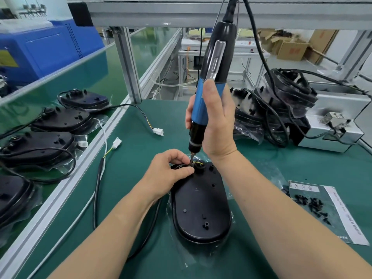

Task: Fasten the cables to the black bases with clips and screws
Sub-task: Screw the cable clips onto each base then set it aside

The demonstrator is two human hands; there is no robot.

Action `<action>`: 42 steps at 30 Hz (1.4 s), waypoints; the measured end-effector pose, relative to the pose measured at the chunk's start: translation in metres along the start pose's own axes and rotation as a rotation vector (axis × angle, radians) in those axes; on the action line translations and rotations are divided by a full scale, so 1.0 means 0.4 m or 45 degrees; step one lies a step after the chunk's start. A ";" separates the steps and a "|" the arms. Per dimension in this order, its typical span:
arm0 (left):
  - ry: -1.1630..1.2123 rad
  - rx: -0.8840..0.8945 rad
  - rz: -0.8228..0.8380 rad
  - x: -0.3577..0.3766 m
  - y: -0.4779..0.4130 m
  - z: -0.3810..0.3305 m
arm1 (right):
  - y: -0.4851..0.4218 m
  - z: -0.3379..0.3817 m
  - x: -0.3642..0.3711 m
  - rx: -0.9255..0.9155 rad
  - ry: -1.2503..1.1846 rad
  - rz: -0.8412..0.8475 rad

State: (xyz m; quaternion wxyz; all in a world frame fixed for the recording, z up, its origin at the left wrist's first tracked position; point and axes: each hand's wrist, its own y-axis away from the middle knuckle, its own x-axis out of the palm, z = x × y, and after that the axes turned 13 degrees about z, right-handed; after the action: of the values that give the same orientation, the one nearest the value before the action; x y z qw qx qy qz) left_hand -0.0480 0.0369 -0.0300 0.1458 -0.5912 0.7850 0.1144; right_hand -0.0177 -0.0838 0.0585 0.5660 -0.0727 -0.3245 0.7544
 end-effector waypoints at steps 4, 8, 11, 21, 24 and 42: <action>0.006 -0.001 0.003 0.001 -0.001 -0.001 | 0.004 -0.004 0.007 0.015 -0.009 -0.001; 0.016 -0.006 0.009 0.000 0.003 -0.004 | 0.007 -0.001 0.014 -0.005 0.041 0.041; 0.001 -0.015 0.013 0.000 0.003 -0.005 | 0.006 0.003 0.011 -0.004 0.075 0.061; -0.042 -0.002 0.042 -0.002 0.001 -0.007 | 0.011 0.007 0.007 -0.024 0.032 0.025; -0.088 0.038 0.050 -0.004 0.001 -0.013 | 0.014 0.002 0.009 -0.001 0.036 0.024; -0.226 0.110 0.058 -0.010 -0.005 -0.014 | 0.013 0.002 0.004 -0.029 0.034 0.010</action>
State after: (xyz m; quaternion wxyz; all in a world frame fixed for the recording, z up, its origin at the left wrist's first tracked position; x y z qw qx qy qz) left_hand -0.0455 0.0379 -0.0233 0.2373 -0.5539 0.7864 0.1356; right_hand -0.0231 -0.0834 0.0566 0.5666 -0.0904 -0.3250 0.7518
